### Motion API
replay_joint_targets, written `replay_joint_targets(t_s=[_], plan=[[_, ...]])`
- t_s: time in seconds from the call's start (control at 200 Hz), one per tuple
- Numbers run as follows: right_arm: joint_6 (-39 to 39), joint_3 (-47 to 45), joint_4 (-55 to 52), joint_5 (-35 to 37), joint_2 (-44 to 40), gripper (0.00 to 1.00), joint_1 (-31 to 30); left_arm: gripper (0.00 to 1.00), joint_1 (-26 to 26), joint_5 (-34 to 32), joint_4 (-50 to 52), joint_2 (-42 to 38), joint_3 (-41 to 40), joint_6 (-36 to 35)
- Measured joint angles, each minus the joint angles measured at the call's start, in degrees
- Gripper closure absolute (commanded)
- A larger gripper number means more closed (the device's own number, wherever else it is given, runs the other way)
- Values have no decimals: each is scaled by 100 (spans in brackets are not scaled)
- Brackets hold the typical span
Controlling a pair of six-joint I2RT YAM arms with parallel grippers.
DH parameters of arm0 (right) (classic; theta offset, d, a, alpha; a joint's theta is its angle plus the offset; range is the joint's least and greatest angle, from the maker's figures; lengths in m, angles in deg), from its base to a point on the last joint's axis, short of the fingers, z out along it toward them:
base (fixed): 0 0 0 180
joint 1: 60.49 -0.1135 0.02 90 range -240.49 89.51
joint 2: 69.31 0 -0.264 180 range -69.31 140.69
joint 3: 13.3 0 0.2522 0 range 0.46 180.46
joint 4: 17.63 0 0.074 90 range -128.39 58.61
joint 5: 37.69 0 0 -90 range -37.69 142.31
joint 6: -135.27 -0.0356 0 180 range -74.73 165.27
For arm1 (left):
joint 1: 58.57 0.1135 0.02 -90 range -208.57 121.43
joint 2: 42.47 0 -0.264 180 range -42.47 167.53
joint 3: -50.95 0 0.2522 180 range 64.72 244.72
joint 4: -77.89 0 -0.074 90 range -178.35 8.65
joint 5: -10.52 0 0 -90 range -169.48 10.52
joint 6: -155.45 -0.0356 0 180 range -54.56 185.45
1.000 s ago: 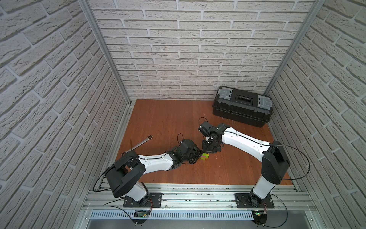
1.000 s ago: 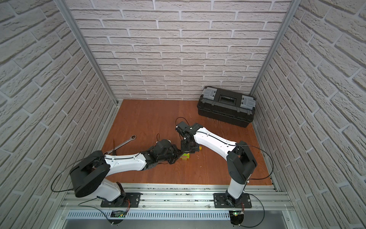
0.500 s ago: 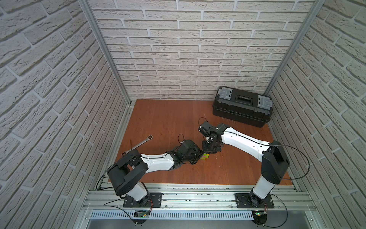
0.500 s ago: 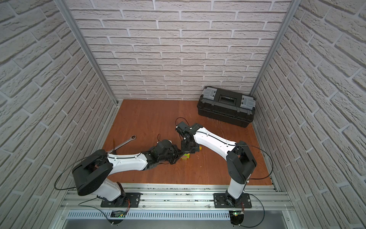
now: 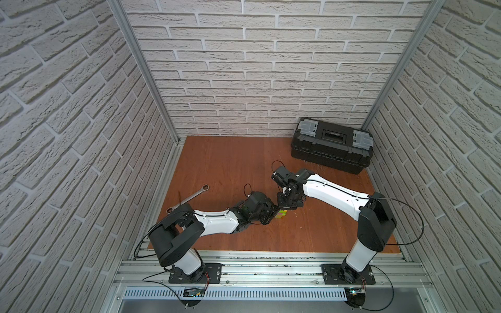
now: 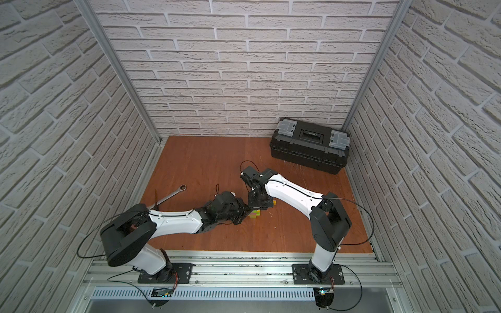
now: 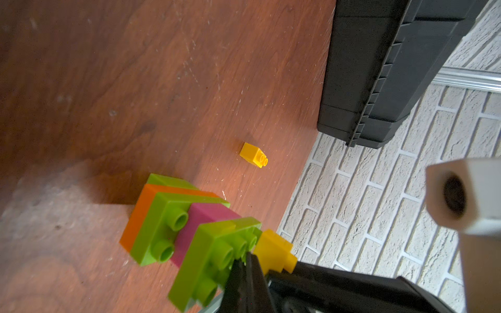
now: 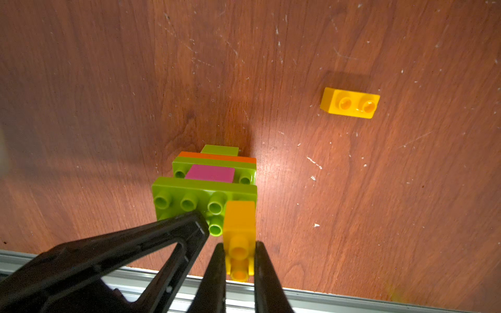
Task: Assemble a carrot with lego
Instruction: Assemble the lego brick with the lego brick.
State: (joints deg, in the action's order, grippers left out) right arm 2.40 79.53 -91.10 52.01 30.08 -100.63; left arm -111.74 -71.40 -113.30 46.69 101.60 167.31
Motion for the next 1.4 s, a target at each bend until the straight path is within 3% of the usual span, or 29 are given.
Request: replay_joint_targets(t_s=[0.325, 0.935, 1.4], plan=[[26, -7, 7, 0, 28, 98, 2, 100, 0, 2, -131, 31, -48, 57], [280, -160, 188, -151, -13, 98, 94, 100, -52, 61, -1598, 350, -531, 544], [581, 55, 184, -590, 199, 98, 92, 100, -52, -192, -1165, -223, -883, 540]])
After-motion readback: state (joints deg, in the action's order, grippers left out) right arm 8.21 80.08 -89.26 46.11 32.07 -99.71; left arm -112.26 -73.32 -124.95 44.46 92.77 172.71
